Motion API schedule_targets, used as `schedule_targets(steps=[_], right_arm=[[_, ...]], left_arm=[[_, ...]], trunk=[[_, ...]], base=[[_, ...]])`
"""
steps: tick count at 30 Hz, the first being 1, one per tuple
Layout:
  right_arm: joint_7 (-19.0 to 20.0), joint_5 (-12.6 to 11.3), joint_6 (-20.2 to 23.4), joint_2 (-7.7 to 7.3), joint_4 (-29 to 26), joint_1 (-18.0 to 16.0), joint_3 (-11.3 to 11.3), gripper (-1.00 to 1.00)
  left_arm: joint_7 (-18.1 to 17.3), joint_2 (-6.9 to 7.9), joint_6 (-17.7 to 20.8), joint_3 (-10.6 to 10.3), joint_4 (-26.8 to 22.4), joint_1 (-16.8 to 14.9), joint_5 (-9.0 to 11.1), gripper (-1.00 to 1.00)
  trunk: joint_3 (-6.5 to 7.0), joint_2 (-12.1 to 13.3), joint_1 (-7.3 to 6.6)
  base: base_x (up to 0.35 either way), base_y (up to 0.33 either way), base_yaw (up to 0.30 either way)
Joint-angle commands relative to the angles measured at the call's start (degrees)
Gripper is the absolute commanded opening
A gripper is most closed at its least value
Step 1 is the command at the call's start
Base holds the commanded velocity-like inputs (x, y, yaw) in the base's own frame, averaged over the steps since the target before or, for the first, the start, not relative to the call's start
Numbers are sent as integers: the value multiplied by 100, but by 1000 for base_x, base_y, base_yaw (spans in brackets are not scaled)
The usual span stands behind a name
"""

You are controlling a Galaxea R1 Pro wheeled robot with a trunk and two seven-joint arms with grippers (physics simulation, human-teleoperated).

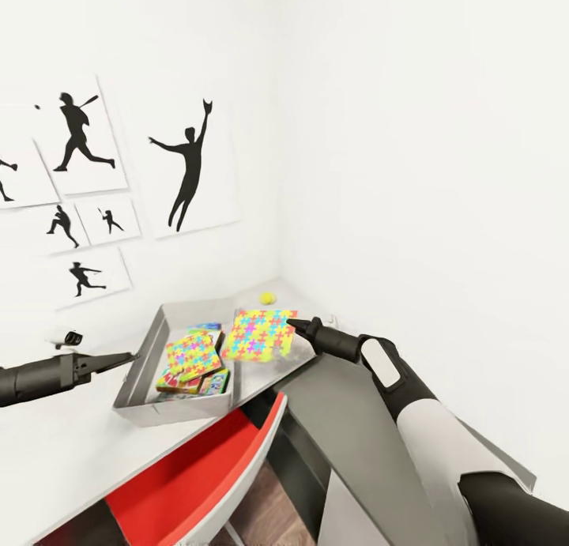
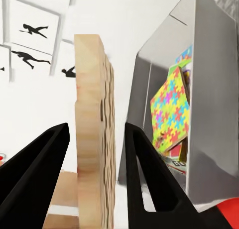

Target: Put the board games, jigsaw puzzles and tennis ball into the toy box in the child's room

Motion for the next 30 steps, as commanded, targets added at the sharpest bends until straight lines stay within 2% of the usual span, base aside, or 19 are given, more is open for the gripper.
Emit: schedule_targets(steps=[1,12,16,19,22,30], right_arm=[[5,-13,26,0,-3,-7,-1,-100],[32,-7,16,-7,-28,-9,-14,-100],[64,-3,-23,-13,-187,1,-33,-100],[80,-7,-56,63,-230,-1,-99,-100],[80,-7,-54,70,-230,-1,-98,-100],[80,-14,-38,-12,-230,-1,-98,-100]], left_arm=[[-6,0,51,-1,2,4,15,100],[-6,14,51,8,7,39,34,100],[-6,15,51,13,59,41,36,100],[-23,-82,2,48,112,64,42,100],[-23,-90,2,50,114,64,42,100],[-24,-81,2,52,120,64,42,100]], trunk=[[-18,-14,4],[-71,-14,4],[-74,-14,4],[-74,-14,4],[-74,-14,4],[-74,-14,4]], base=[[-5,0,273],[-88,210,245],[-28,208,39],[12,16,0],[5,7,0],[12,50,0]])
